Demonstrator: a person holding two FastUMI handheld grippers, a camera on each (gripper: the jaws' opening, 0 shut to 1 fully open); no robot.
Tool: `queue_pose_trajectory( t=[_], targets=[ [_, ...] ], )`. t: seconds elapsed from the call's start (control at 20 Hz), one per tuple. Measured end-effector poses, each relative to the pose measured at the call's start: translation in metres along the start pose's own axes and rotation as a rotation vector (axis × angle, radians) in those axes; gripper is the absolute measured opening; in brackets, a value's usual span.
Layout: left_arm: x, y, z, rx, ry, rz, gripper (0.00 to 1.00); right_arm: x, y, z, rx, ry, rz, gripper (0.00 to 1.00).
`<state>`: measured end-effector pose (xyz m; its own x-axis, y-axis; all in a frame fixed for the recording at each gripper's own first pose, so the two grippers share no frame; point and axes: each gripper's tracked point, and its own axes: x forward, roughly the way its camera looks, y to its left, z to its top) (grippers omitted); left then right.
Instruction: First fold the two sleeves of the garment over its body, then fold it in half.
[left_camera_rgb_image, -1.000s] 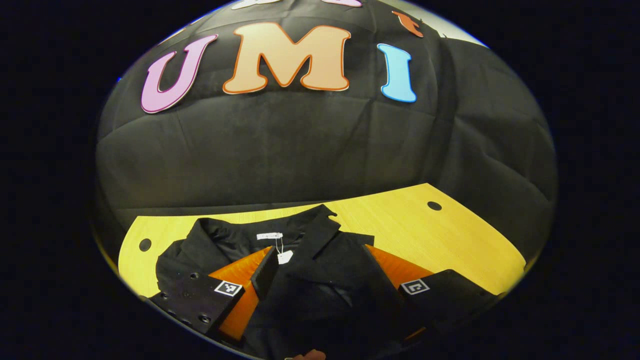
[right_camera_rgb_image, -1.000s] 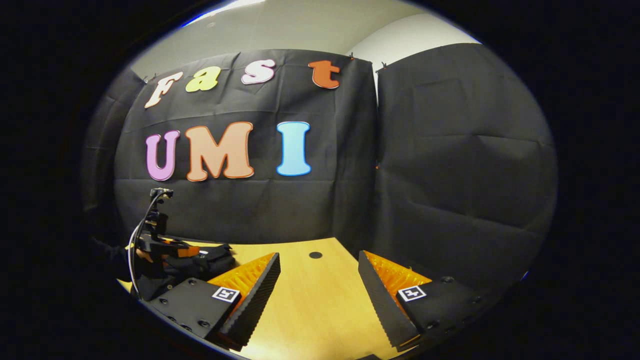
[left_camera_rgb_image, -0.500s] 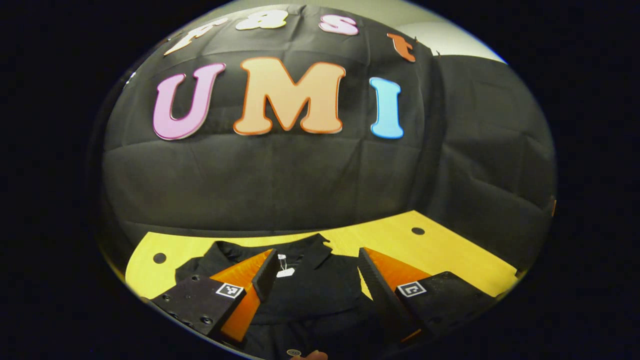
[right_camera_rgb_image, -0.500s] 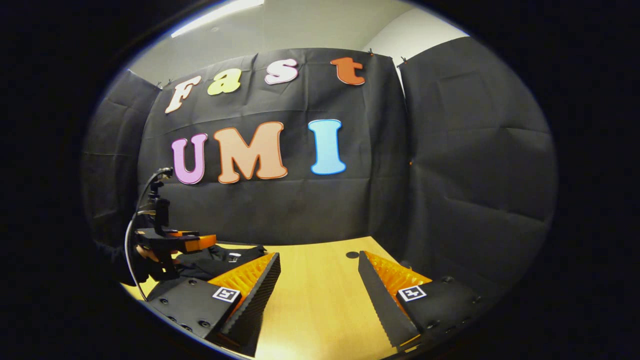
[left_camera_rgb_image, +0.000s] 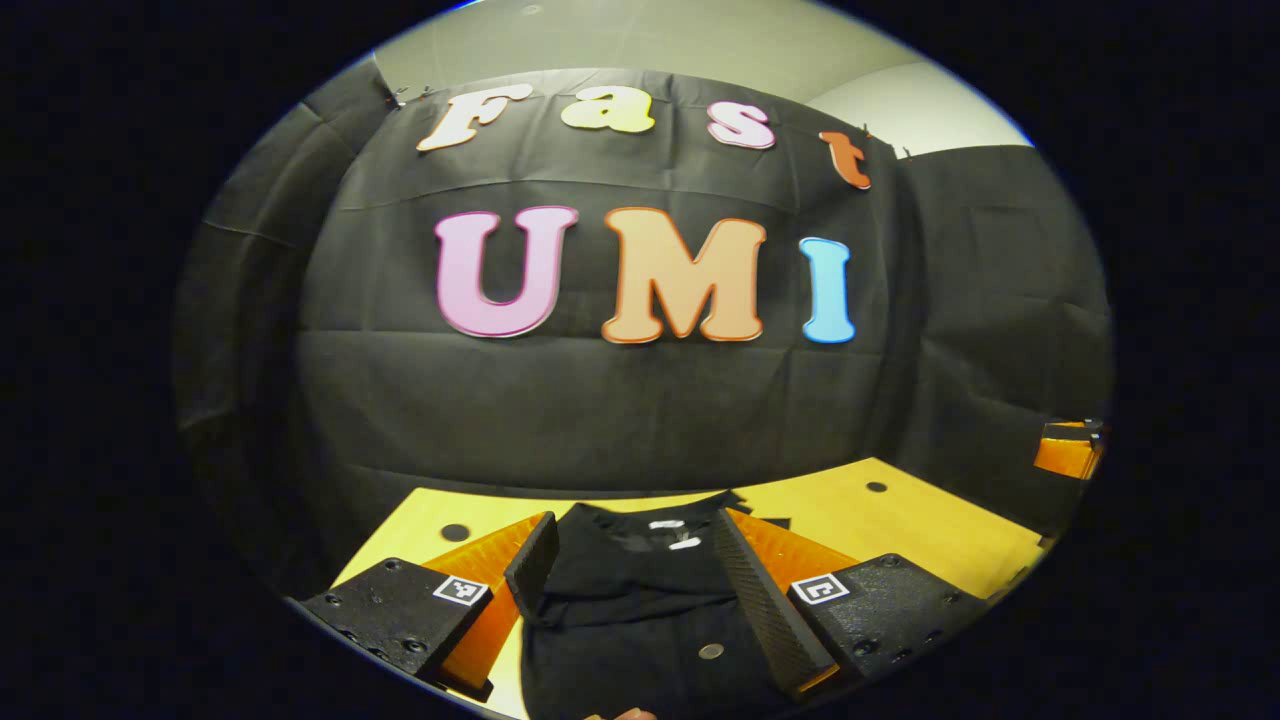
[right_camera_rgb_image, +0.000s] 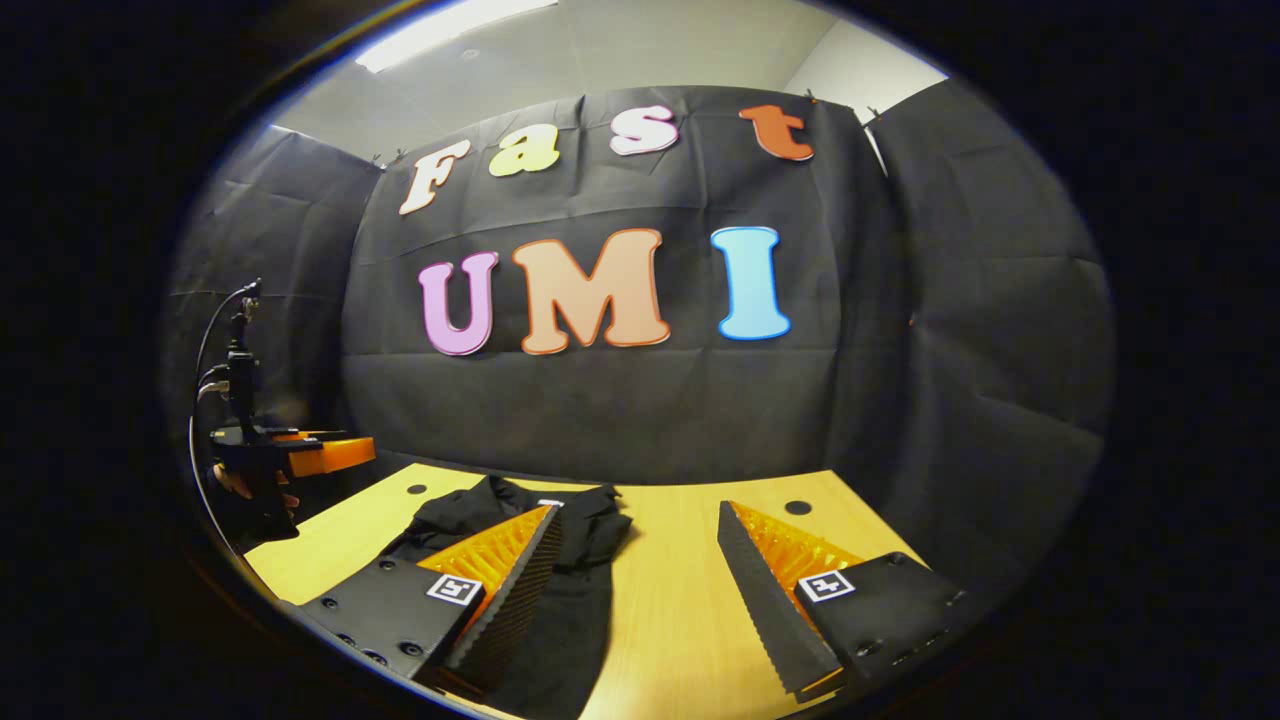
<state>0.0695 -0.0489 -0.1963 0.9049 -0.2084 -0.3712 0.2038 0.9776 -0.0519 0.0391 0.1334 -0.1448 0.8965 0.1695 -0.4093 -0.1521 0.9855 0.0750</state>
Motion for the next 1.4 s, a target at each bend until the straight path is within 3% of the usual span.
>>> queue_pose_trajectory(
  t=[0.15,0.5,1.15,1.25,1.4],
  targets=[
    [-0.033,0.027,-0.024,-0.011,0.051,0.057,0.93,0.005,0.029,-0.024,-0.005,0.059,0.061,0.99],
    [-0.088,0.051,-0.092,0.003,0.212,0.091,0.94,0.002,0.074,-0.091,-0.058,0.222,0.141,0.98],
    [-0.154,0.056,-0.266,-0.006,0.647,0.078,0.95,-0.041,0.085,-0.259,-0.082,0.689,0.165,0.99],
    [-0.157,0.056,-0.28,-0.012,0.7,0.079,0.95,-0.046,0.084,-0.277,-0.088,0.753,0.155,0.98],
    [-0.159,0.058,-0.277,0.002,0.685,0.069,0.95,-0.056,0.082,-0.29,-0.13,0.815,0.12,0.98]
  ],
)
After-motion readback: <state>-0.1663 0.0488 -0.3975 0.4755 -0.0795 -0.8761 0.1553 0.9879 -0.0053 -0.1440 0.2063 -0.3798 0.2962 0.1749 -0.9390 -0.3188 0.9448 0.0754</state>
